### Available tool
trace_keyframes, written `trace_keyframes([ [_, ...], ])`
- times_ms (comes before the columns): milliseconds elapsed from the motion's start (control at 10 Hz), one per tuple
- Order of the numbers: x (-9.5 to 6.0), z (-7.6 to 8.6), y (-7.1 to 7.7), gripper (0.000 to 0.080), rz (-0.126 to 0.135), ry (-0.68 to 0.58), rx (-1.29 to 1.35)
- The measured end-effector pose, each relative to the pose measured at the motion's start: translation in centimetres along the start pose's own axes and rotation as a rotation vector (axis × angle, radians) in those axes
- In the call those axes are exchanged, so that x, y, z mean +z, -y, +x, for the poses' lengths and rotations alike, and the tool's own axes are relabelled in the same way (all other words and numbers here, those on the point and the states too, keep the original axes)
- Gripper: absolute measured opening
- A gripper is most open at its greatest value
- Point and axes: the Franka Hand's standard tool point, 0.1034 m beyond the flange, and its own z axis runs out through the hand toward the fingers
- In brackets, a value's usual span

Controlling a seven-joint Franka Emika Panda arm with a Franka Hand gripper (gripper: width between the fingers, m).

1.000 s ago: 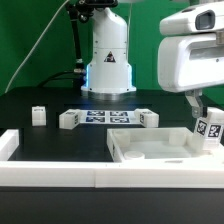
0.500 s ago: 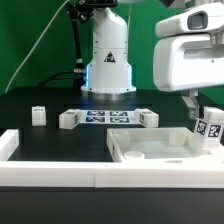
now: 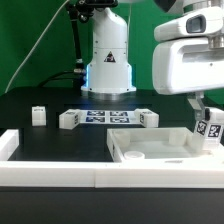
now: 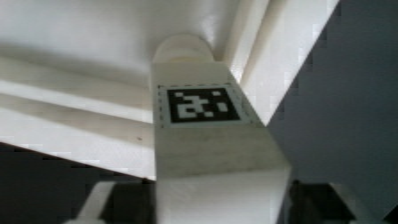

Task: Assemble one leg

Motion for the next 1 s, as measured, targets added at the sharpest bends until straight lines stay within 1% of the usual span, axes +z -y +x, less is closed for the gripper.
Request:
trace_keyframes([
  [100,-0.01,0.00,-0.05,0.0300,0.000,0.000,0.001],
  [500,-0.02,0.01,-0.09,0.0300,0.001,-0.001,0.027],
  [600,-0.05,0.02,-0.13,0.0300,0.005,0.001,0.067],
  [700,-0.10,0.08,-0.21,0.0300,0.012,0.004,0.173],
  [1000,-0.13,0.07,-0.92,0.0301,0.018,-0.008,0.469],
])
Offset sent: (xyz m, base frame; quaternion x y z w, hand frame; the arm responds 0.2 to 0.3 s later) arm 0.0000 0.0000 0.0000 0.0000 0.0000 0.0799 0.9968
